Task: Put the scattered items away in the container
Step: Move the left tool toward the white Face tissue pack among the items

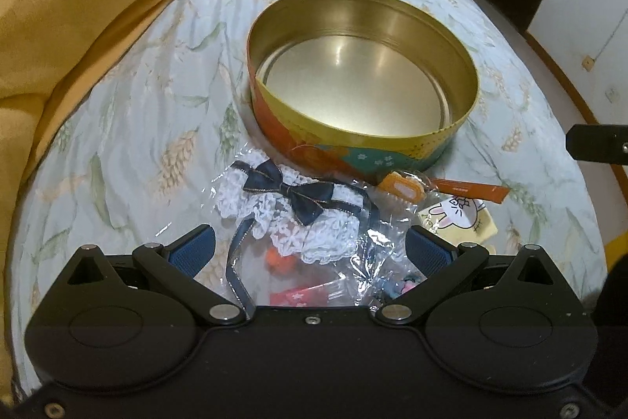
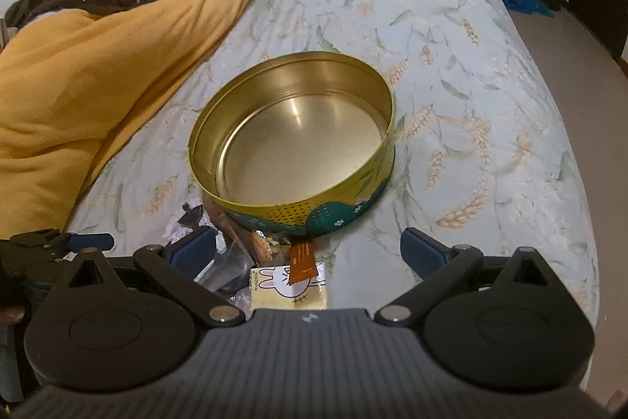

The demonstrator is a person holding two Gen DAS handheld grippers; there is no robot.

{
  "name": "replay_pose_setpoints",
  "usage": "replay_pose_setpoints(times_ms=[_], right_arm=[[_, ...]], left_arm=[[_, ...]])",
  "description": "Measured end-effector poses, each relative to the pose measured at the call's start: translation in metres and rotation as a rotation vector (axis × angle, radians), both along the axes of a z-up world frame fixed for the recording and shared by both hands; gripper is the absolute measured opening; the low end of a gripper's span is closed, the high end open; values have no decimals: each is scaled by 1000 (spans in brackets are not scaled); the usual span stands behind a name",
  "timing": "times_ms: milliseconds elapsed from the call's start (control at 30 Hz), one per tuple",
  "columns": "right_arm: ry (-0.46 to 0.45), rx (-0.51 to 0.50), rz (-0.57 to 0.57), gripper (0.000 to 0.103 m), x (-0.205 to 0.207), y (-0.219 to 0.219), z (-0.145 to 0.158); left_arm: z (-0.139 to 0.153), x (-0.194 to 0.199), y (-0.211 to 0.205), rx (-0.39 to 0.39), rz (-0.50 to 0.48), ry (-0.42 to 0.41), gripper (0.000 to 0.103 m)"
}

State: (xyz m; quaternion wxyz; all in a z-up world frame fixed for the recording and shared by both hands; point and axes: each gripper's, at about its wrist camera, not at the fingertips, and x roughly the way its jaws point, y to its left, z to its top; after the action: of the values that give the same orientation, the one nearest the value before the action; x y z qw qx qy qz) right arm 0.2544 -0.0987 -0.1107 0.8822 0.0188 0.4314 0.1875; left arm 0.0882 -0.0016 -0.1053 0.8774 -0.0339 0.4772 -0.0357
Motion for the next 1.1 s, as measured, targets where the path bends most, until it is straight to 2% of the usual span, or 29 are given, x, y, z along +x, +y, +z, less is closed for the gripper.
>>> replay_pose_setpoints(times_ms=[267, 567, 667, 900, 1000, 1100], right_arm=[[-42, -7, -15, 103, -9, 3, 19], [-67, -104, -71, 103, -31, 25, 39], [-106, -122, -95, 103, -42, 30, 54], [-199, -69, -128, 103, -70, 19, 83], [-192, -57, -125, 103, -75, 15, 83], [-166, -82, -97, 103, -73, 18, 77]], left_arm=[[9, -8, -1, -20, -58, -27, 103], [15, -21, 17, -76, -148, -55, 103], [21, -18, 19, -68, -181, -43, 103], [38, -17, 5, -23, -251, -73, 103], [37, -24, 1, -37, -269, -60, 103], [33, -28, -3, -12, -278, -52, 103]])
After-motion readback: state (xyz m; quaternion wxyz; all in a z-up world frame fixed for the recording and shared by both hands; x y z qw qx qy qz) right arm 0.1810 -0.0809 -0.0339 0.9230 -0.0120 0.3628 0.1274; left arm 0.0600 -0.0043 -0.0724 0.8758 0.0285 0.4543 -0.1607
